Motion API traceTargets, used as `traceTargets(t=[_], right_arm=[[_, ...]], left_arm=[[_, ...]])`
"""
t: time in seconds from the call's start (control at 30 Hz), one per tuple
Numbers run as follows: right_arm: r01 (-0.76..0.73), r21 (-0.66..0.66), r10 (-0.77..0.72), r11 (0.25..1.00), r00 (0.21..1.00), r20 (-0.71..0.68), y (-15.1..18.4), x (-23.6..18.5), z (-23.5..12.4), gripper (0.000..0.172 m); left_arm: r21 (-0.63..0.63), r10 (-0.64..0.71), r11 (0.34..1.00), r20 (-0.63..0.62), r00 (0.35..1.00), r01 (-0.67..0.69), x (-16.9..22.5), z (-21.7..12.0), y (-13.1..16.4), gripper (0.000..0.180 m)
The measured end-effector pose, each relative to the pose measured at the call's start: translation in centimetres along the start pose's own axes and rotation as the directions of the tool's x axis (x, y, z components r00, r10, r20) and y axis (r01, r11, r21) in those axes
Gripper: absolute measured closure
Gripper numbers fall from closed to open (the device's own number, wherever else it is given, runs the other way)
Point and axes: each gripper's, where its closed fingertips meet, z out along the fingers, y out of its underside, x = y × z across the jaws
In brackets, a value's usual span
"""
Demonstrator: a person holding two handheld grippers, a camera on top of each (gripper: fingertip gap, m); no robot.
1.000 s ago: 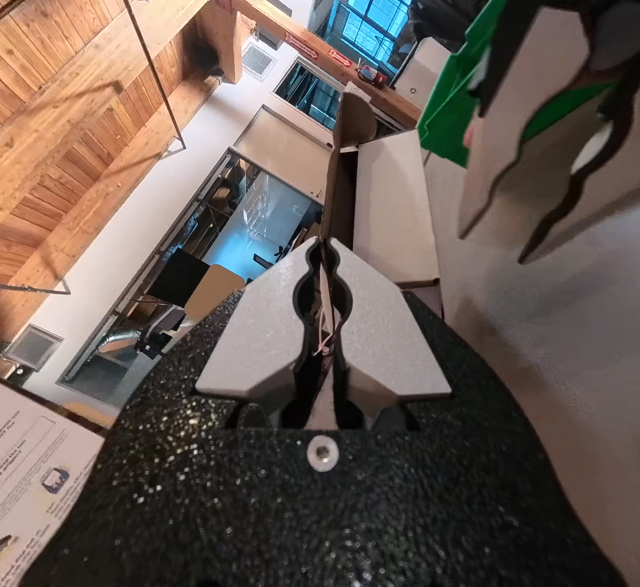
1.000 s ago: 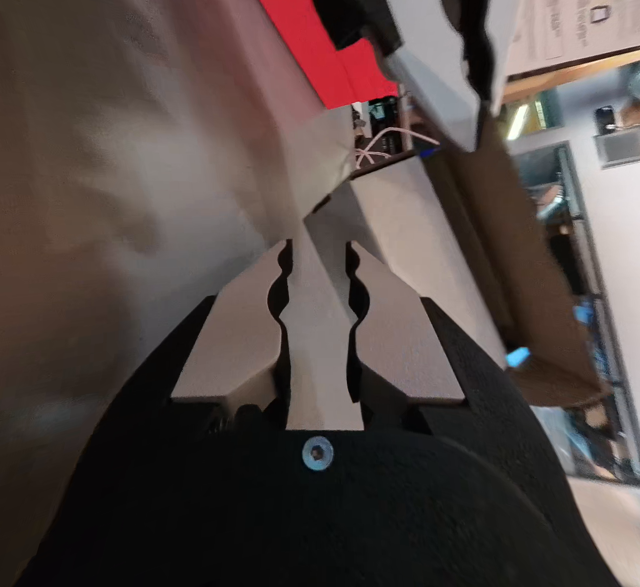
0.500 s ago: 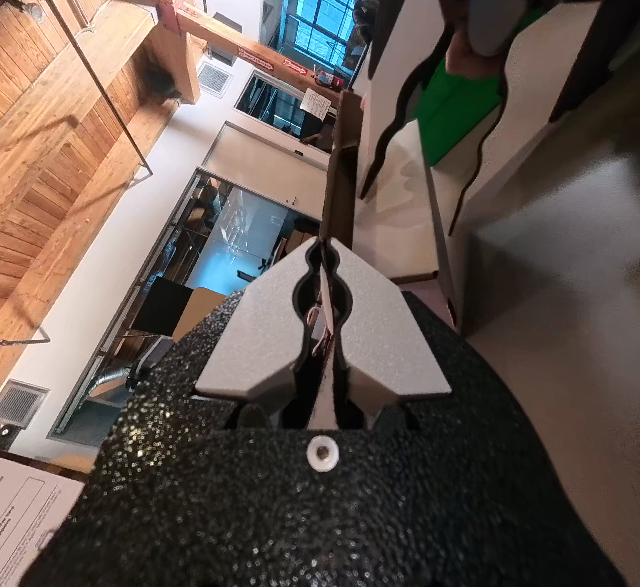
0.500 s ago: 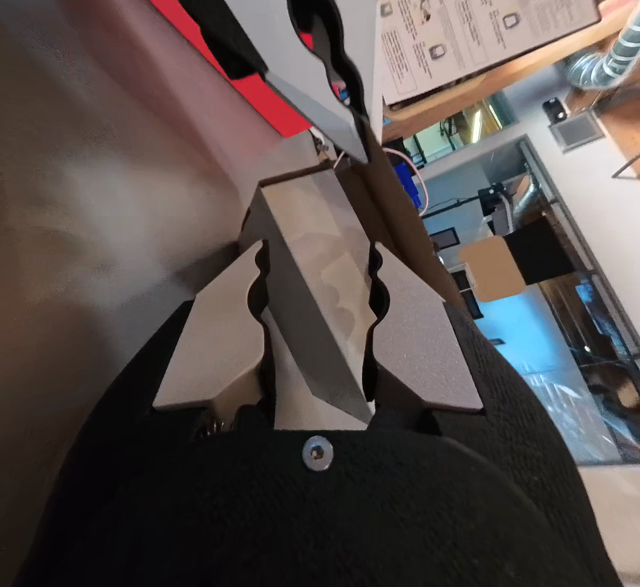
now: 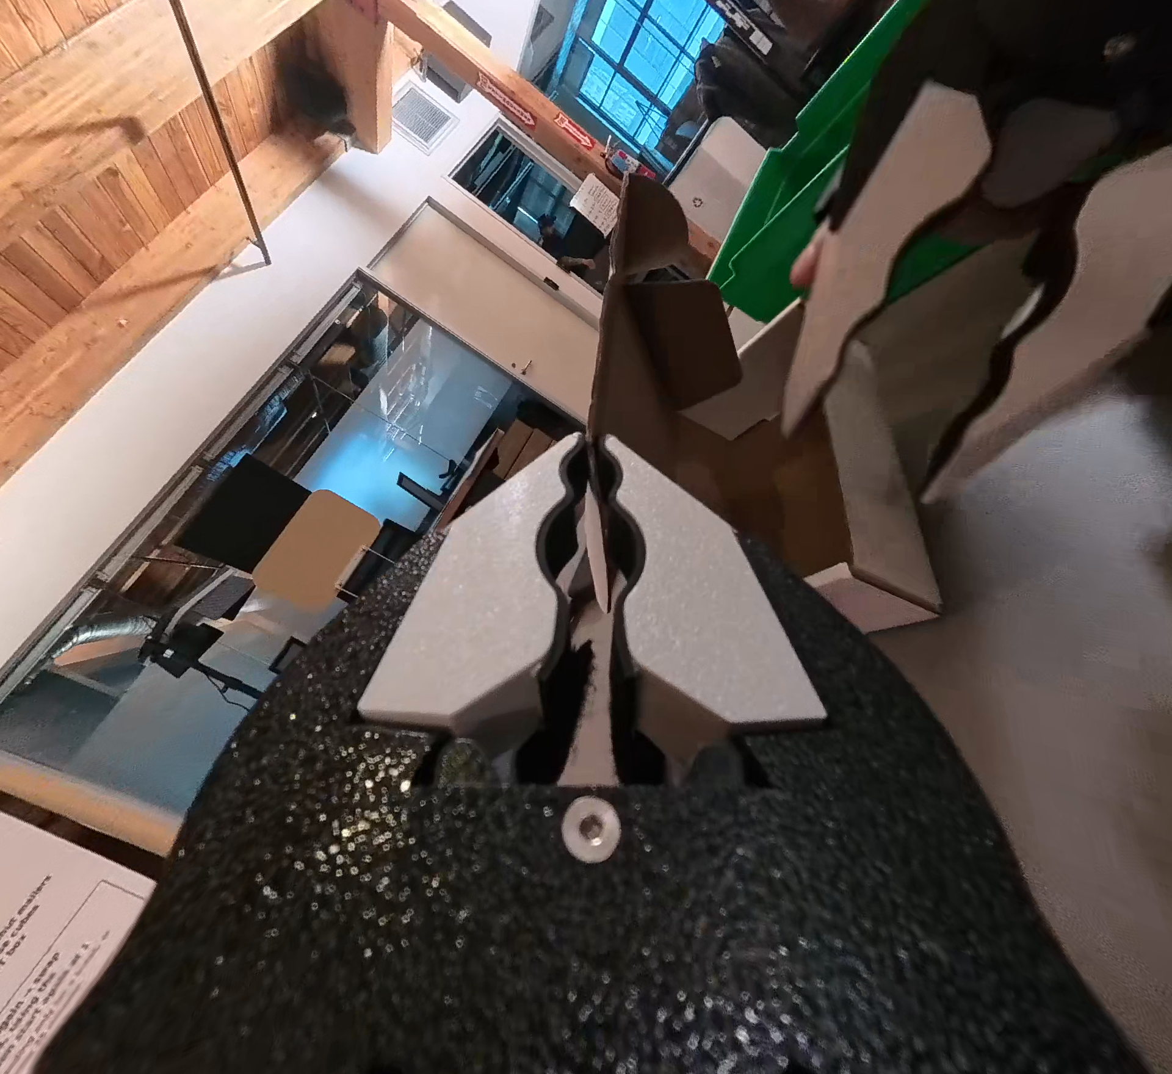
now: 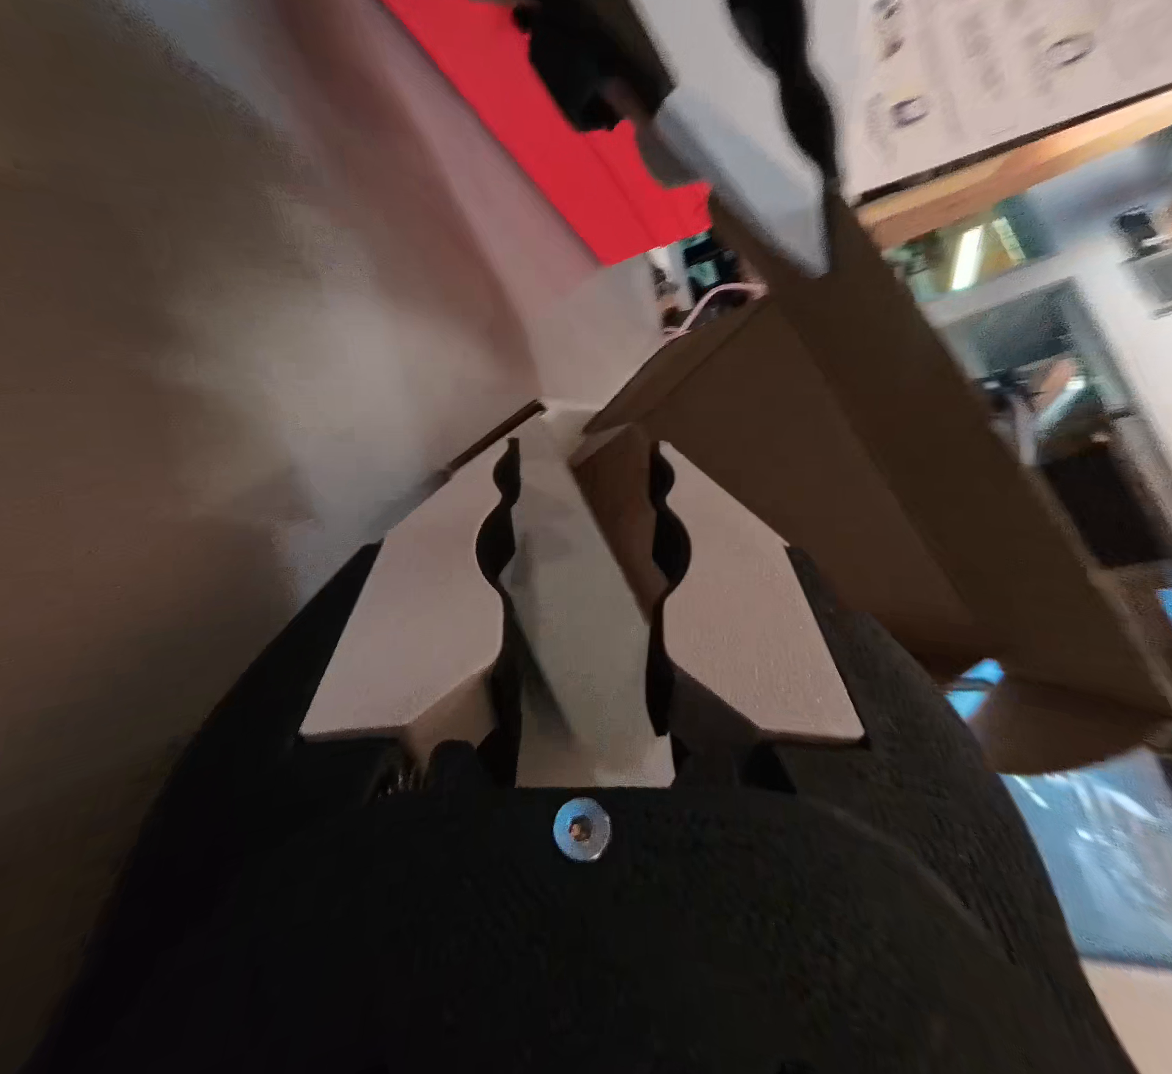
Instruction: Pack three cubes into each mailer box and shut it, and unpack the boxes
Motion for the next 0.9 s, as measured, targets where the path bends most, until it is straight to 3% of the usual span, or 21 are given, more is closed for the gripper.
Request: traceTargets(t=[0.07, 0.17, 0.3, 0.4, 0.5, 0.63, 0.9], right_arm=[[-0.002, -0.008, 0.002, 1.0, 0.999, -0.045, 0.0, 1.0, -0.4, 0.125], [-0.062, -0.107, 0.062, 0.992, 0.998, -0.005, 2.3, 0.8, -0.3, 0.123], [-0.068, -0.166, 0.082, 0.984, 0.994, 0.075, 3.7, -0.5, -0.2, 0.152], [-0.042, -0.194, 0.059, 0.98, 0.995, 0.084, 3.7, -0.6, -0.1, 0.155], [-0.088, -0.194, 0.113, 0.977, 0.986, 0.122, 3.4, -1.1, 0.0, 0.158], [-0.172, -0.174, 0.205, 0.97, 0.96, 0.19, 2.5, -2.2, 0.4, 0.16], [-0.357, -0.179, 0.386, 0.917, 0.908, 0.166, 1.1, -2.3, 1.8, 0.165]], left_arm=[[0.004, 0.021, 1.0, 0.001, 1.0, -0.021, 0.0, -0.1, -0.2, 0.18], [0.017, 0.042, 0.999, 0.016, 0.999, -0.042, -0.2, -0.2, -0.5, 0.18], [0.013, -0.018, 1.0, 0.047, 0.999, 0.017, -1.2, -0.4, -0.4, 0.18], [0.003, -0.114, 0.994, 0.06, 0.992, 0.114, -2.2, -0.1, 0.0, 0.18], [-0.06, -0.093, 0.993, 0.094, 0.991, 0.099, -3.8, 0.9, 1.0, 0.179], [-0.215, -0.122, 0.968, 0.029, 0.992, 0.125, -4.6, 3.1, 3.7, 0.178], [-0.375, -0.18, 0.905, 0.093, 0.979, 0.202, -5.4, 7.0, 11.1, 0.174]])
